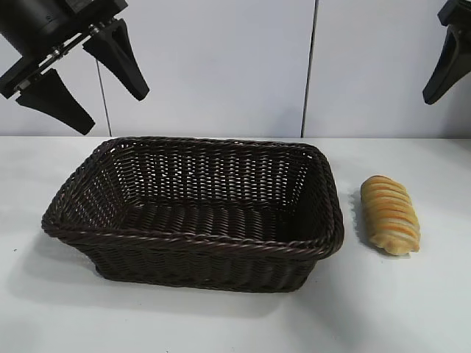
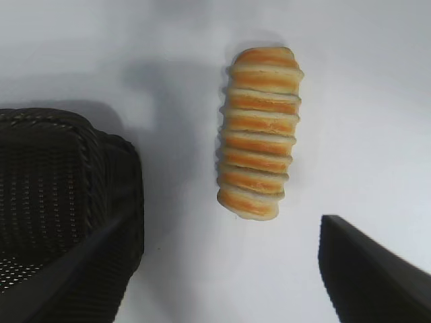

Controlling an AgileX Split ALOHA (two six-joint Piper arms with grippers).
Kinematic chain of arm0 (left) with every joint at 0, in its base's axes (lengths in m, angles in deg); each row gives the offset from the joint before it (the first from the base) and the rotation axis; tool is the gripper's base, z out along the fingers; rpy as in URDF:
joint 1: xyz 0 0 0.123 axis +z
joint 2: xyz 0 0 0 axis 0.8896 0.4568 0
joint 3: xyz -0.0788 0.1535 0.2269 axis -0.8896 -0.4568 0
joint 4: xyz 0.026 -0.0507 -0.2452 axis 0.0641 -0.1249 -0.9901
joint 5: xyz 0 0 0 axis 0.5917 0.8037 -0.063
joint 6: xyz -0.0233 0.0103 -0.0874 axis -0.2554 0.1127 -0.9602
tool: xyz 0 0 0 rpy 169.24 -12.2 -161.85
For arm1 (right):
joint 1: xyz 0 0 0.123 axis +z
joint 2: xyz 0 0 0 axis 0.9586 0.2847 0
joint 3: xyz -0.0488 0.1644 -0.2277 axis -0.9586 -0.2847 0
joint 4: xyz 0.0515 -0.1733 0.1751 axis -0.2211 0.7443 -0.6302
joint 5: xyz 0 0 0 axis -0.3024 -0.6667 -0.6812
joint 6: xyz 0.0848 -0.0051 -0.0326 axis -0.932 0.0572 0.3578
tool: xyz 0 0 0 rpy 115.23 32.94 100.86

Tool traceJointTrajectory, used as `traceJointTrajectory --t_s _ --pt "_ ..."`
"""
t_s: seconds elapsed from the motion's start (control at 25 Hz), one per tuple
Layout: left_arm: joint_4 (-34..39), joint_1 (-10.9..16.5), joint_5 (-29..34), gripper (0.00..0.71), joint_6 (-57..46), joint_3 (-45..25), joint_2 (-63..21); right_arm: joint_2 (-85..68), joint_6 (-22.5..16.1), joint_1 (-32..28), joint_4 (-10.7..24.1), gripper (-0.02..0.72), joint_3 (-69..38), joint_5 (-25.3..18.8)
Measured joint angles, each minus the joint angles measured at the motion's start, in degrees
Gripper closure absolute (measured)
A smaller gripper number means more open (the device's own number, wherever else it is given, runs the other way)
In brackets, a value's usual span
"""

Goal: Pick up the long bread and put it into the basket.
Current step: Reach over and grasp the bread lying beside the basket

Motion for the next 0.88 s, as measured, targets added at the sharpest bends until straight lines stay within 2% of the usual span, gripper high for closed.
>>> traceJointTrajectory --t_s 0.52,0.88 --pt "0.0 0.0 -0.1 0.127 0.0 0.0 0.0 14.5 -1.1 0.0 -3.3 0.145 0.2 6.3" --pt "0.0 0.0 -0.1 0.127 0.0 0.0 0.0 18.9 -1.1 0.0 -6.0 0.150 0.3 11.5"
